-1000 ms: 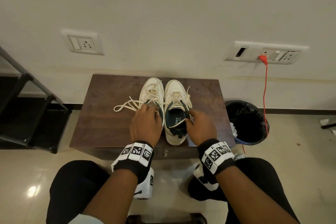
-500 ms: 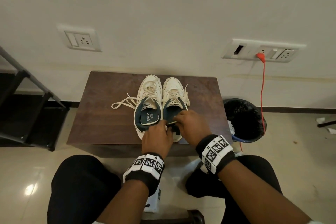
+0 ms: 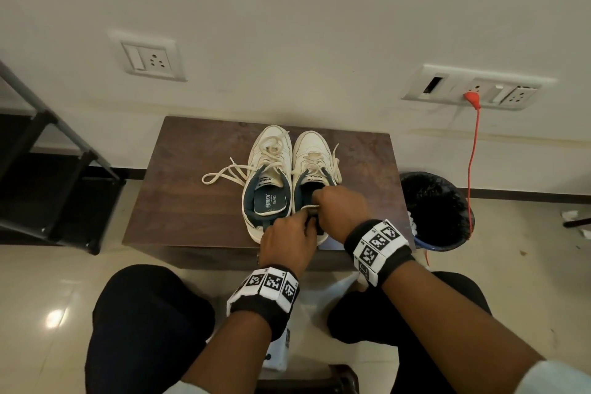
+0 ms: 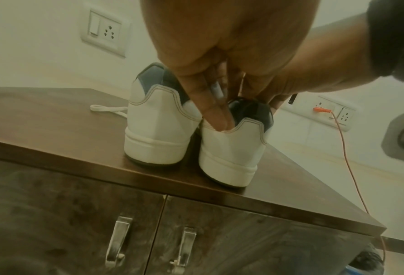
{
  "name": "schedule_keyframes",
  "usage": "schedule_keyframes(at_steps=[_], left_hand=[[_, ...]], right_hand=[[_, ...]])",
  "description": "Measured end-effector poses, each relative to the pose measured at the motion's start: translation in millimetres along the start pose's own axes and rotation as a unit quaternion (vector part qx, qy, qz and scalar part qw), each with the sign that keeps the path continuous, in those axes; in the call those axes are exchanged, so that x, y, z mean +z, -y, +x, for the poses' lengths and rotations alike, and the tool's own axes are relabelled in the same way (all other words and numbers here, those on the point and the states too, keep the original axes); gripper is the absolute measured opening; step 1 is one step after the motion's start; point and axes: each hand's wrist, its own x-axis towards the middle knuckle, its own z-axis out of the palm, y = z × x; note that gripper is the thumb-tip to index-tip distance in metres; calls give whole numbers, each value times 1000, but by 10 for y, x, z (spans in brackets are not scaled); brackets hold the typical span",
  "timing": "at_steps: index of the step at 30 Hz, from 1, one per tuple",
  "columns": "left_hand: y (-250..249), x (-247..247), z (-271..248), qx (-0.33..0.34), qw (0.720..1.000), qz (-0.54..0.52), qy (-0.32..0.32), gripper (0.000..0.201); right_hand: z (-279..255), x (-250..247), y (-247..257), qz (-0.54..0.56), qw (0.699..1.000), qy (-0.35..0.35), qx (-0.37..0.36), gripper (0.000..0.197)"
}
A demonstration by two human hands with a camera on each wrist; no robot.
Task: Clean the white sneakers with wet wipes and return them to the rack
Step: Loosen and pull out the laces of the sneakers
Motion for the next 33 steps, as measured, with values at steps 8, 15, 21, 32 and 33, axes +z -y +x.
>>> schedule_keyframes(at_steps=[8, 15, 21, 32, 33], left_hand=[[33, 28, 16, 29, 1000, 6, 10, 28], [95, 31, 36, 54, 998, 41, 17, 31], [131, 65, 47, 64, 997, 47, 15, 24], [218, 112, 20, 88, 996, 14, -29, 22], [223, 111, 14, 90, 995, 12, -34, 22]], right_hand=[[170, -83, 23, 179, 981, 79, 12, 32], [334, -137, 169, 218, 966, 103, 91, 17], [405, -23, 202, 267, 938, 175, 132, 34], [607, -5, 195, 461, 829, 190, 252, 19], [628, -10, 189, 468, 825, 186, 255, 17]])
